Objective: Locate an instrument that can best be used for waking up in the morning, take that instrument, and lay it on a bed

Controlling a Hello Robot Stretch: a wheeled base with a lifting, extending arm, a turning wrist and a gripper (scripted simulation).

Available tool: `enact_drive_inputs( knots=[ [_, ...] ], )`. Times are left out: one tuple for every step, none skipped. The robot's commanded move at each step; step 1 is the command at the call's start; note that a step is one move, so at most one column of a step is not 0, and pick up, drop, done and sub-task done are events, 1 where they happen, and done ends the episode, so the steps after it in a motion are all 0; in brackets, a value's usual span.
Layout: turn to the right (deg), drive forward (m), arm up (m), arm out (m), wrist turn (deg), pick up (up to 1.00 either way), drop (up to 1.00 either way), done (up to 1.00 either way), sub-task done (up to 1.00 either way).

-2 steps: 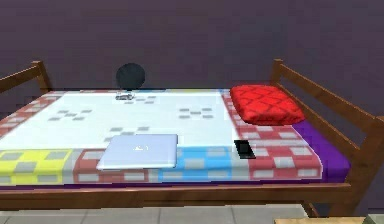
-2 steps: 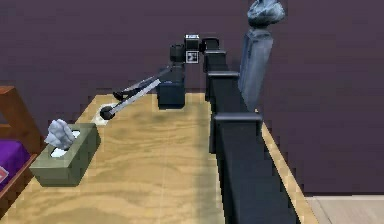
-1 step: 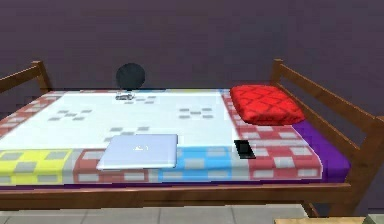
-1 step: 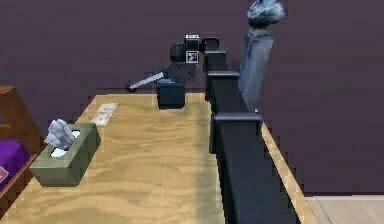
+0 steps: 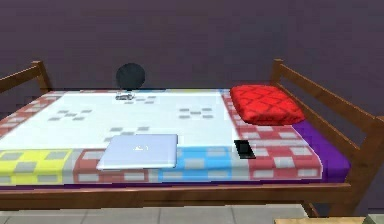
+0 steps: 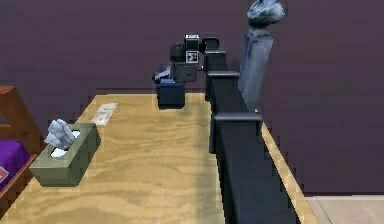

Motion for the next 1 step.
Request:
enact_drive_inputs(
  knots=[
    [0.0,0.00,0.00,0.00,0.0,1.00,0.00,0.00,0.00]
  ],
)
